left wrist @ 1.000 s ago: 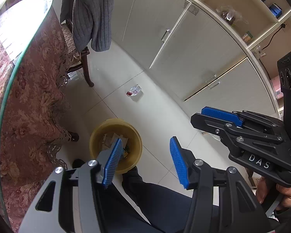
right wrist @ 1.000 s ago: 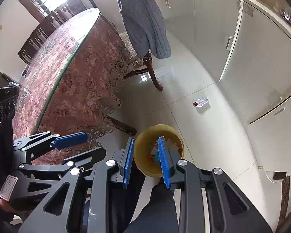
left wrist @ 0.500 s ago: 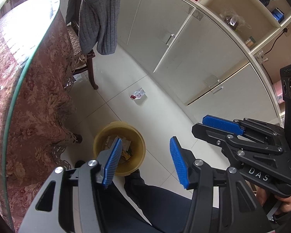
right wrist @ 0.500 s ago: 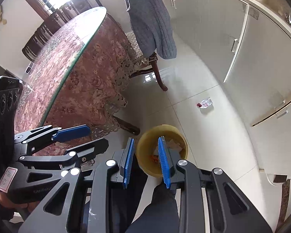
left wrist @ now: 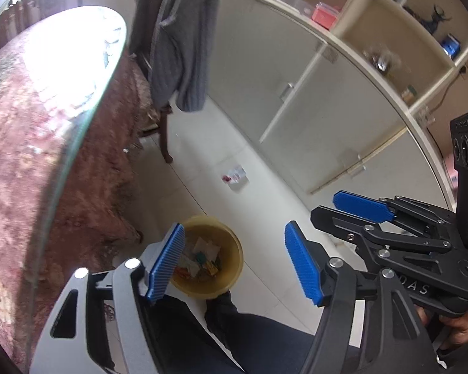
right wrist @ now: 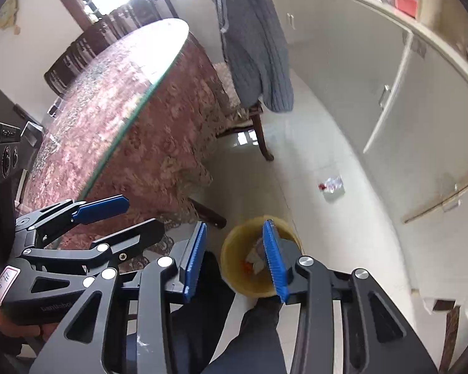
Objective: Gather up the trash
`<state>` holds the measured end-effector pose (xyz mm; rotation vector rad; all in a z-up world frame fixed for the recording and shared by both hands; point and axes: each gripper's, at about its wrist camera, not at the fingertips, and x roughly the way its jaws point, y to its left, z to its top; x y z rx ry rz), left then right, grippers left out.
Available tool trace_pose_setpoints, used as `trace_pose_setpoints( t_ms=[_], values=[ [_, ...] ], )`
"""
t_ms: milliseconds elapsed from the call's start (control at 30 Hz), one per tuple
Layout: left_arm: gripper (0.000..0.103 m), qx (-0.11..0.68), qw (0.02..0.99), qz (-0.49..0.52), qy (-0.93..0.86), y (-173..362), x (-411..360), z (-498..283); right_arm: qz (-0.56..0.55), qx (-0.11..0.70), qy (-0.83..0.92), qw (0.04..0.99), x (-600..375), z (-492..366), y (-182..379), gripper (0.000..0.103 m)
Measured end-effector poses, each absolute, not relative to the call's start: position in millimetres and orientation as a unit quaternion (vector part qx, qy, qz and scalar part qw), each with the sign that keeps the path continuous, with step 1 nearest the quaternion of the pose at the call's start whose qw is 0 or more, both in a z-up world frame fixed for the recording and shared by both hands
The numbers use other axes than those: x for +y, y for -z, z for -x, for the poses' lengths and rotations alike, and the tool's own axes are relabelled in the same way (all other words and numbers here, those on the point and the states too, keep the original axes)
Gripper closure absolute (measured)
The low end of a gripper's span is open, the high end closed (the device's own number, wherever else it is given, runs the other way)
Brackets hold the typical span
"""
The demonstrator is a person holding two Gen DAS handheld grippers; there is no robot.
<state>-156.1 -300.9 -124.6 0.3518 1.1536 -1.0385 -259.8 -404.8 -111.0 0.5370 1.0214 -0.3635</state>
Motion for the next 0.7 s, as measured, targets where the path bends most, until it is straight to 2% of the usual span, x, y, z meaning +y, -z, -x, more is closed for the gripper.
trace_pose_setpoints(
  t_ms=[267, 633, 700],
  values=[
    [0.034, 0.494, 0.758, -0.109, 0.412, 95, -255, 112, -0.202, 0.466, 0.111, 0.854, -380, 203, 82, 0.065],
    [0.034, 0.472, 0.837, -0.029, 0.275, 63, -154, 47, -0.113, 0.459, -0.024, 0.881, -301, 92, 54, 0.064],
    [0.032, 0.460, 0.856, -0.011, 0.235, 56, -132, 35, -0.098, 0.452, -0.045, 0.885, -287, 76, 47, 0.057]
  ],
)
